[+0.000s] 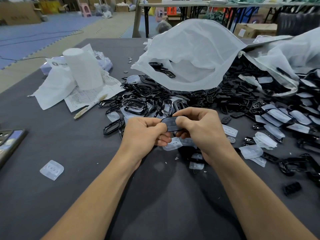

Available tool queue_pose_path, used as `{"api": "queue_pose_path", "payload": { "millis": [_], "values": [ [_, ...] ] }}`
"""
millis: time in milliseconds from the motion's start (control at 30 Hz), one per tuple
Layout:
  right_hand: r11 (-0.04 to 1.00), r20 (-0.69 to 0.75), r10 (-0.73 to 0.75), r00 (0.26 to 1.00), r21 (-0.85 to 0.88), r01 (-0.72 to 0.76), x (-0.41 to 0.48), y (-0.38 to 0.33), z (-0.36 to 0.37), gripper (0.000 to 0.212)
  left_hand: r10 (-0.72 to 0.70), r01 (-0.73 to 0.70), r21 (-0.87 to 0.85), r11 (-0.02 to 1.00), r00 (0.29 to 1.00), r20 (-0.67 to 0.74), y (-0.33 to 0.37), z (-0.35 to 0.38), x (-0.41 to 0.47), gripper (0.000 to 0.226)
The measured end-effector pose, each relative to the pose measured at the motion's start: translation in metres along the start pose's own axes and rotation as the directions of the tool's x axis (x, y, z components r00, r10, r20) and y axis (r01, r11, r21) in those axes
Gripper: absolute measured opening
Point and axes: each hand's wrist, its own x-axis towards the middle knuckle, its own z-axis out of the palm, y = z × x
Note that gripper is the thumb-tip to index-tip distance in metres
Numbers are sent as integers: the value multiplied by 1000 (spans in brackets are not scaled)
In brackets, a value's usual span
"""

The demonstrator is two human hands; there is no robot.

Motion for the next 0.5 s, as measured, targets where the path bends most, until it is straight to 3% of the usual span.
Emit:
{"api": "queue_pose_path", "payload": {
  "millis": [233,500],
  "values": [
    [999,-63,9,998,-37,-11,1,4,1,31,0,-1,-27,1000,999,-36,0,4,0,24],
    [979,-59,-114,992,-176,102,-1,6,5,17,17,-19,-27,999,998,-67,-3,2,1,29]
  ]
}}
